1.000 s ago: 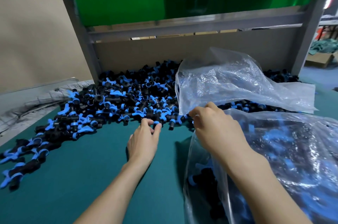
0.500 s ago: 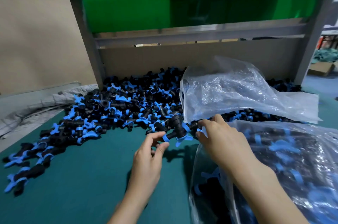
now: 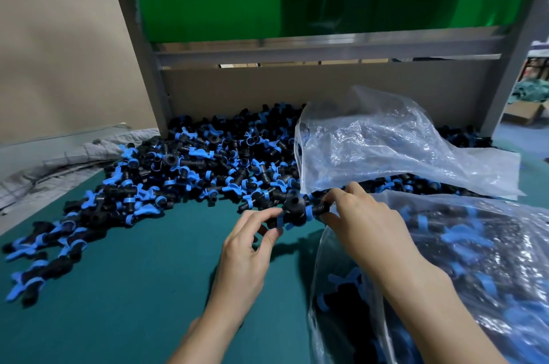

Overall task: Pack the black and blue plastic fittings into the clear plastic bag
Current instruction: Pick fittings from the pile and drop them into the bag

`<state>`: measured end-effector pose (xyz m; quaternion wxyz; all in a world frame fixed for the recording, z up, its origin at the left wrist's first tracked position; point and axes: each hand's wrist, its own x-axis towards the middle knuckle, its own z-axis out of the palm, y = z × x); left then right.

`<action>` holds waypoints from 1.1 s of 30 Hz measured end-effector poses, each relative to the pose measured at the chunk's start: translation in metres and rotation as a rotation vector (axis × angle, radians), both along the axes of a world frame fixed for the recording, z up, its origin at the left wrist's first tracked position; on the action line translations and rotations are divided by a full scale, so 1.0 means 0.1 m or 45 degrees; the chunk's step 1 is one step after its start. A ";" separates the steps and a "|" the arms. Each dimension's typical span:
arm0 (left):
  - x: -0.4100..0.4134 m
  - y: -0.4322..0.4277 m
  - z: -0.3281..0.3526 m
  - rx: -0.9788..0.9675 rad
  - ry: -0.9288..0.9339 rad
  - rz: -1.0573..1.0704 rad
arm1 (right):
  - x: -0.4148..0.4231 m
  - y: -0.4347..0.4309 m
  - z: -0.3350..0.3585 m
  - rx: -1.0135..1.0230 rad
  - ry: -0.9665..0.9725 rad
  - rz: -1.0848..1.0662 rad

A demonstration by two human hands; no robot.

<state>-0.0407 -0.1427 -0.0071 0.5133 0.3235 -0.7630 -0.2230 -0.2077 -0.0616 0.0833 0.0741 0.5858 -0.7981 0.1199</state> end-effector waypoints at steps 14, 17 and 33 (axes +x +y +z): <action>-0.01 0.01 -0.02 0.197 0.072 0.087 | 0.01 0.00 0.00 0.018 -0.015 -0.017; -0.01 0.02 0.00 0.193 0.073 0.089 | 0.01 0.01 0.01 0.011 -0.011 -0.020; 0.01 0.19 0.16 0.268 0.326 0.013 | 0.08 0.05 0.20 -0.364 -0.441 0.042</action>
